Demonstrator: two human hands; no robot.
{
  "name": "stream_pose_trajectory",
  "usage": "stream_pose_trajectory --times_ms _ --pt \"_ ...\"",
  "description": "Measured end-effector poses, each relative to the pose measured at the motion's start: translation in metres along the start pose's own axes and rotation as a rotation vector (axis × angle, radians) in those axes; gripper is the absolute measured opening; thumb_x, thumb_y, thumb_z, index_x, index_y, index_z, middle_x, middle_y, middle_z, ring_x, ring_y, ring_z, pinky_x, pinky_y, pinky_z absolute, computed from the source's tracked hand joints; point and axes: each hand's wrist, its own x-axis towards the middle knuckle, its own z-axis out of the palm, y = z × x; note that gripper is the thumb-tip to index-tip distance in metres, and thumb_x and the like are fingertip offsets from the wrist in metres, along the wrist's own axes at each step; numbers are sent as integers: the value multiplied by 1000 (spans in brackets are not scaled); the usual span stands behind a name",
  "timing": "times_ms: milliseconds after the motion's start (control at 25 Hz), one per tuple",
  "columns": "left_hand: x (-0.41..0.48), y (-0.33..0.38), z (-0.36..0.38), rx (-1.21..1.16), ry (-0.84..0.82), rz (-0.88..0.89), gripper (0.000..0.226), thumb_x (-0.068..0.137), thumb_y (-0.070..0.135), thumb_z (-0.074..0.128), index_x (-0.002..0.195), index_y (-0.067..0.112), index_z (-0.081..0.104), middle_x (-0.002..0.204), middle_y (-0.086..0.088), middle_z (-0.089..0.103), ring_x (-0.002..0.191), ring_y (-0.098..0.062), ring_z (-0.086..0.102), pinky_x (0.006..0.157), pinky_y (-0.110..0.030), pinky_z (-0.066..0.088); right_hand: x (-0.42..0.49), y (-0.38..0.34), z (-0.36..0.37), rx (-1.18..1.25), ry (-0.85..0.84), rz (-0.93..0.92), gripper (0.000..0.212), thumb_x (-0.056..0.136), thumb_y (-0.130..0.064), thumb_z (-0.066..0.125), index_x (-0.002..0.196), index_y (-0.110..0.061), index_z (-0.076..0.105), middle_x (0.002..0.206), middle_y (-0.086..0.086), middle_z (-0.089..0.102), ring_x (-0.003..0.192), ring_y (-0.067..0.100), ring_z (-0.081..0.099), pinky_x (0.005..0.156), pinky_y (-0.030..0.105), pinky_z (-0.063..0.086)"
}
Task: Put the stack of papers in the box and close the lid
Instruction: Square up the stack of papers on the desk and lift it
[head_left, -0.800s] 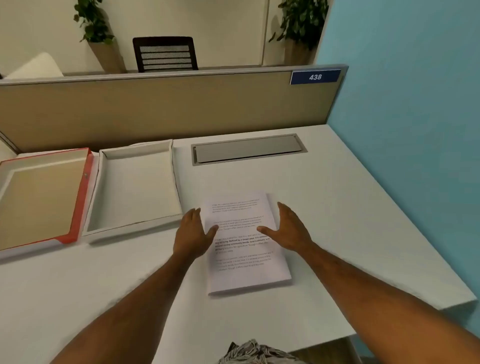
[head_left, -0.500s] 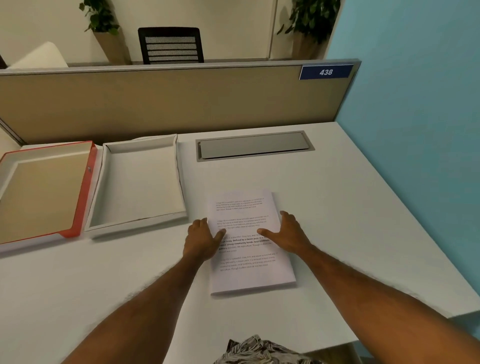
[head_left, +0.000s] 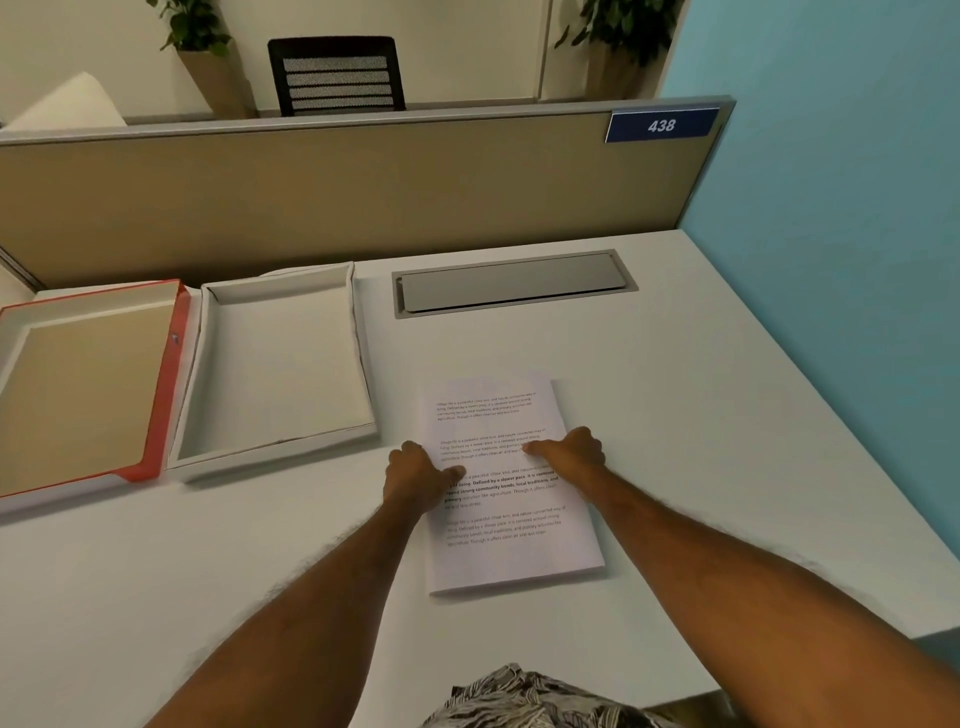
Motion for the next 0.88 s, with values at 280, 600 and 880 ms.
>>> stream_pose_trajectory --times_ms 280,600,880 --pt "4 9 -3 38 -63 -52 85 75 43 79 134 1 36 133 -19 46 122 -34 51 101 -44 49 2 -7 5 -42 30 15 87 68 -56 75 133 -4 48 134 20 51 121 36 53 97 43 50" --pt "4 8 -2 54 -47 -47 84 75 45 78 133 0 36 132 -20 47 121 -35 51 99 -44 50 -7 -9 7 255 63 -46 60 74 -37 72 120 -7 49 114 10 65 93 28 64 77 35 54" --pt "3 2 -2 0 -39 -25 84 72 46 80 132 3 40 130 -16 51 119 -33 54 98 -46 50 -10 4 1 455 35 -150 26 85 -16 70 108 -3 68 108 16 73 85 27 69 67 30 56"
